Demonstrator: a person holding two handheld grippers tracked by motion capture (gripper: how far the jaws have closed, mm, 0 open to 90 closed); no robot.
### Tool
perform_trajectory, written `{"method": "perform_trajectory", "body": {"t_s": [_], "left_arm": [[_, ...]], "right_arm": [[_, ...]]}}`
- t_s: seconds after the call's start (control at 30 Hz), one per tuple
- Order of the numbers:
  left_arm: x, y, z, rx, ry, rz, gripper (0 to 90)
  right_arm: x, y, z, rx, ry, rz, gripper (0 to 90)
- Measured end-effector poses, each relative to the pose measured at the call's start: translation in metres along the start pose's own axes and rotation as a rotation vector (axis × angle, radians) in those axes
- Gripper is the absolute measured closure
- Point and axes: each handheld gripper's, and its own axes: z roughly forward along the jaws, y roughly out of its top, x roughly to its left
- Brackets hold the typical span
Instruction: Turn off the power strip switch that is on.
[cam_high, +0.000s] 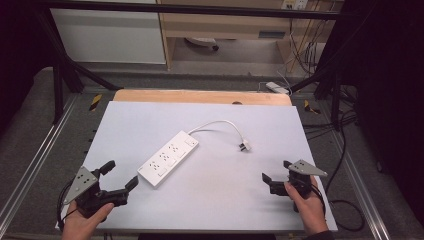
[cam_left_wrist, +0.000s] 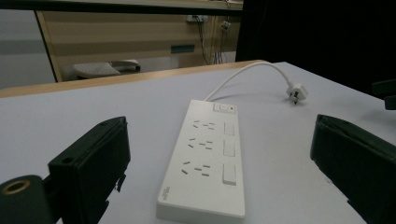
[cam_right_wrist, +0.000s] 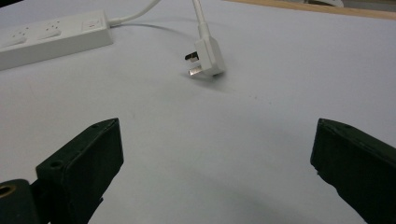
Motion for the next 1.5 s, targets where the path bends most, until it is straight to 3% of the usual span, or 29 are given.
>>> {"method": "perform_trajectory", "body": {"t_s": [0.6, 1.07, 1.33, 1.5], "left_arm": [[-0.005, 0.010, -0.001, -0.058, -0.010, 0.009, 6.3], [-0.003, 0.018, -0.003, -0.077, 0.002, -0.018, 9.4], [-0.003, 0.022, -0.003, -0.076, 0.018, -0.016, 15.6], [-0.002, 0.024, -0.002, -0.079, 0.018, -0.018, 24.8]], "right_arm": [[0.001, 0.000, 0.001, 0.009, -0.005, 0.008, 2.7], [0.000, 0.000, 0.001, 0.011, -0.011, 0.012, 2.7], [0.000, 0.000, 0.001, 0.012, -0.011, 0.013, 2.7], [0.000, 0.000, 0.001, 0.012, -0.012, 0.015, 2.7]]}}
